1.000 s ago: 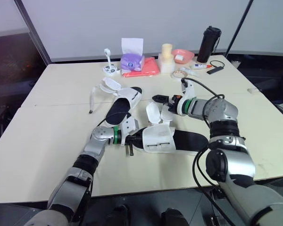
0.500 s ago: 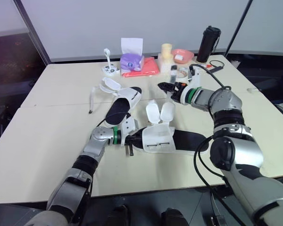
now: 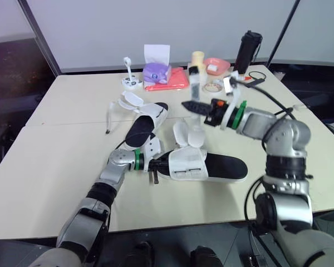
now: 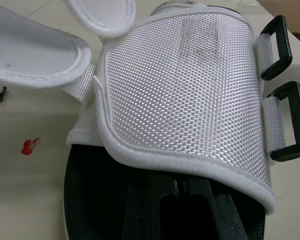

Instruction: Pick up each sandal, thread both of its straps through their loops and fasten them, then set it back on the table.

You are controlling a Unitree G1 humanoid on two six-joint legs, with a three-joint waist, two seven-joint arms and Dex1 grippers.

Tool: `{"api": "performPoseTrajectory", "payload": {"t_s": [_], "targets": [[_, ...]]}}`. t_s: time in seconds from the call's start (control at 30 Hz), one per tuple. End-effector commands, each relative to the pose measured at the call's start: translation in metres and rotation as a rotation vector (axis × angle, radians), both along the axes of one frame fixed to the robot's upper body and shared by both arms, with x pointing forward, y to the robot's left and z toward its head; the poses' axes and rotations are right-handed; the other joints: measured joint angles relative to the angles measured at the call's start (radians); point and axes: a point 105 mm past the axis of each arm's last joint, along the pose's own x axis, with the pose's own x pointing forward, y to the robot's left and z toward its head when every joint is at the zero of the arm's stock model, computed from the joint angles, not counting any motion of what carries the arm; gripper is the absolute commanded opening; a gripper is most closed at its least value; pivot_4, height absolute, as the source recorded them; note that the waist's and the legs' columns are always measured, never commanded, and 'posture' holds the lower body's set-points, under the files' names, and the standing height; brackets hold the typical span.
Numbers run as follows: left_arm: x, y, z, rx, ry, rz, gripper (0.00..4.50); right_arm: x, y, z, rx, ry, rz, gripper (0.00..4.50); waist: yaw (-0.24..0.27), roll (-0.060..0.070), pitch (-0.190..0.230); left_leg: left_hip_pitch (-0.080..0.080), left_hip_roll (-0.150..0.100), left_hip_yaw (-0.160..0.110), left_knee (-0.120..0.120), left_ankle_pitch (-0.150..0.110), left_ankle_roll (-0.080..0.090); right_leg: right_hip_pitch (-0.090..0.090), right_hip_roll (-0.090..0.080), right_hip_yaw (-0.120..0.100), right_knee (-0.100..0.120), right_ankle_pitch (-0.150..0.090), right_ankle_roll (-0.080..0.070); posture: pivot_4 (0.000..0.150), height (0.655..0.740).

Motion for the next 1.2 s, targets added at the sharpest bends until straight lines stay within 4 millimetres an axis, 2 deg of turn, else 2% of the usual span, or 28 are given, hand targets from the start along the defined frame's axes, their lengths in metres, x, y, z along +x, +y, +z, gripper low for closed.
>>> {"api": "performPoseTrajectory", "payload": {"t_s": [0.03, 0.13, 0.3, 0.4, 0.6, 0.63, 0.8, 0.87, 0.97, 1.07, 1.2], "targets": [[-0.003, -0.002, -0.012, 0.039, 0.040, -0.007, 0.00, -0.062, 0.024, -0.013, -0.156, -0.199, 0.249, 0.05, -0.001, 0.000, 0.000, 0.000, 0.000, 0.000, 0.000, 0.000, 0.000, 0.000, 0.000, 0.000, 0.000, 0.000, 0.000, 0.150, 0.7400], [-0.003, 0.000, -0.012, 0.043, 0.042, -0.008, 0.00, -0.084, 0.025, -0.047, -0.278, -0.217, 0.324, 0.05, -0.005, 0.000, 0.000, 0.000, 0.000, 0.001, 0.000, 0.000, 0.000, 0.000, 0.000, 0.000, 0.000, 0.000, 0.000, 0.150, 0.7400], [-0.002, 0.000, -0.012, 0.043, 0.047, -0.007, 0.00, -0.094, 0.019, -0.089, -0.448, -0.238, 0.378, 0.05, -0.005, -0.001, 0.000, 0.000, 0.000, 0.001, 0.000, 0.000, 0.000, 0.000, 0.000, 0.000, 0.000, 0.000, 0.000, 0.150, 0.7400], [-0.002, 0.000, -0.012, 0.041, 0.050, -0.007, 0.00, -0.093, 0.016, -0.101, -0.511, -0.264, 0.388, 0.97, -0.004, -0.001, 0.000, 0.000, 0.000, 0.001, 0.000, 0.000, 0.000, 0.001, 0.000, 0.000, -0.001, 0.000, 0.000, 0.150, 0.7400], [-0.002, -0.001, -0.011, 0.037, 0.056, -0.007, 0.00, -0.096, 0.001, -0.109, -0.644, -0.344, 0.413, 4.11, -0.001, -0.001, 0.000, 0.000, 0.000, 0.001, 0.001, 0.000, 0.000, 0.001, 0.000, -0.001, -0.001, 0.000, 0.000, 0.150, 0.7400], [-0.002, -0.001, -0.011, 0.036, 0.056, -0.006, 0.00, -0.099, -0.002, -0.110, -0.663, -0.344, 0.426, 4.43, 0.000, -0.001, 0.000, 0.000, 0.000, 0.001, 0.001, 0.000, 0.000, 0.001, 0.000, -0.001, -0.001, 0.000, 0.000, 0.150, 0.7400], [-0.001, -0.003, -0.010, 0.032, 0.056, -0.007, 0.00, -0.119, -0.033, -0.122, -0.763, -0.278, 0.493, 4.43, 0.000, -0.002, 0.000, 0.000, 0.001, 0.000, 0.000, 0.000, 0.000, 0.003, 0.000, -0.002, -0.003, 0.000, 0.000, 0.150, 0.7400], [-0.001, -0.004, -0.009, 0.029, 0.055, -0.010, 0.00, -0.123, -0.044, -0.124, -0.743, -0.192, 0.463, 4.43, 0.001, -0.002, 0.001, 0.000, 0.001, 0.000, 0.000, 0.000, 0.000, 0.003, 0.000, -0.002, -0.004, 0.000, 0.000, 0.150, 0.7400], [-0.003, -0.005, -0.009, 0.028, 0.051, -0.022, 0.00, -0.127, -0.050, -0.126, -0.700, -0.110, 0.422, 4.43, 0.001, -0.002, 0.001, 0.001, 0.001, 0.000, 0.000, 0.000, 0.000, 0.004, 0.000, -0.002, -0.005, 0.000, 0.000, 0.150, 0.7400], [-0.006, -0.009, -0.005, 0.021, 0.039, -0.047, 0.00, -0.120, -0.054, -0.134, -0.593, 0.068, 0.279, 4.43, 0.002, -0.002, 0.001, 0.001, 0.002, -0.001, 0.000, 0.000, 0.000, 0.005, 0.000, -0.003, -0.006, 0.000, 0.000, 0.150, 0.7400], [-0.009, -0.012, -0.004, 0.013, 0.033, -0.057, 0.00, -0.106, -0.057, -0.145, -0.590, 0.121, 0.159, 4.43, 0.003, -0.002, 0.001, 0.000, 0.001, -0.004, 0.000, 0.000, 0.000, 0.006, 0.000, -0.003, -0.008, 0.000, 0.000, 0.150, 0.7400]]}}
